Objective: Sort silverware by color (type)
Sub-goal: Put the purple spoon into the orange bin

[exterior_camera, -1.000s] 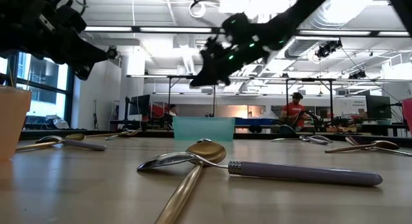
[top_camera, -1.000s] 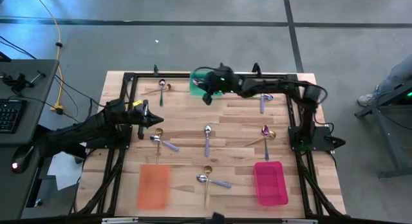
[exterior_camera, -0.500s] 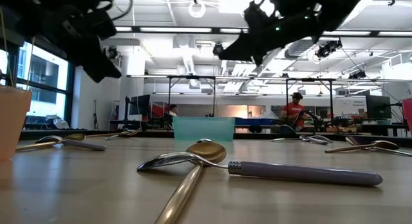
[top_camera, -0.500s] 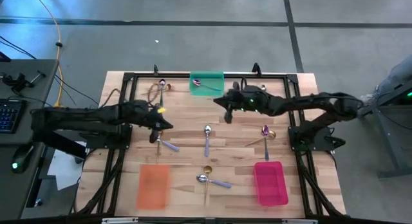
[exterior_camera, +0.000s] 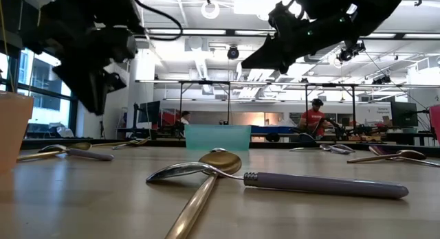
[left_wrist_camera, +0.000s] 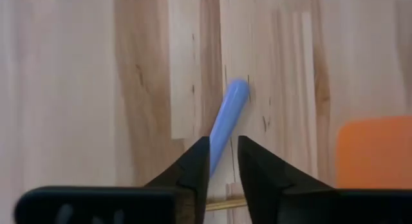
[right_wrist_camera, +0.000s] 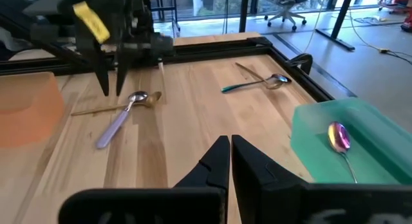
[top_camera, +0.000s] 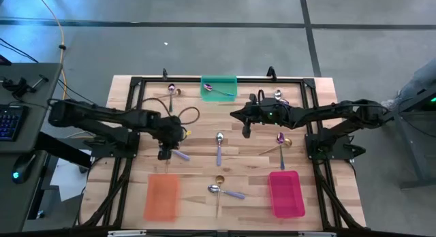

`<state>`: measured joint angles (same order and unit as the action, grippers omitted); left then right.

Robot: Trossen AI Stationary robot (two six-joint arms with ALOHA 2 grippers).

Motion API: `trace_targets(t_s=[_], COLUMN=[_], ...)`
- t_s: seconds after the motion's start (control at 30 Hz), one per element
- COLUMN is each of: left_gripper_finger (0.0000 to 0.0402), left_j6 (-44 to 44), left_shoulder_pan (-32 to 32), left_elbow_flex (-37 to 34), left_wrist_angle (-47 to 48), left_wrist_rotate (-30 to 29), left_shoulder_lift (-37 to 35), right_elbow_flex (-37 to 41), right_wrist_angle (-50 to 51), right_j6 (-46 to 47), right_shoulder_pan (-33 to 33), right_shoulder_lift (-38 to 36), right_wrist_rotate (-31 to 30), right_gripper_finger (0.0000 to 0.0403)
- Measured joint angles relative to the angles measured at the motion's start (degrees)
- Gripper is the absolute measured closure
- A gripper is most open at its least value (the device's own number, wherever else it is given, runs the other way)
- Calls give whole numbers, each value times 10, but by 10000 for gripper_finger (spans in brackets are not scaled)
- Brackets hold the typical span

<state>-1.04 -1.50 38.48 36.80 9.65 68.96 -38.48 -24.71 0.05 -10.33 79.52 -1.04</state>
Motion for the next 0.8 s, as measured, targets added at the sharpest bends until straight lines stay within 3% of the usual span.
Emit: trace_targets(t_s=[0.37,0.6,0.8], left_gripper_finger=[260,271,311], left_j6=[-47,-71,-94], left_shoulder_pan=[29,47,50], left_elbow_flex=[0,2,3], left_wrist_angle=[4,1,3], left_wrist_rotate=[-38,-53,-71], left_shoulder_lift=[112,161,176], right_elbow_flex=[0,0,0], right_wrist_angle=[0,0,0], right_j6=[-4,-5,-5], right_shoulder_pan=[3,3,3], right_shoulder_lift=[0,0,0], right_wrist_rotate=[0,0,0], right_gripper_finger=[403,403,403])
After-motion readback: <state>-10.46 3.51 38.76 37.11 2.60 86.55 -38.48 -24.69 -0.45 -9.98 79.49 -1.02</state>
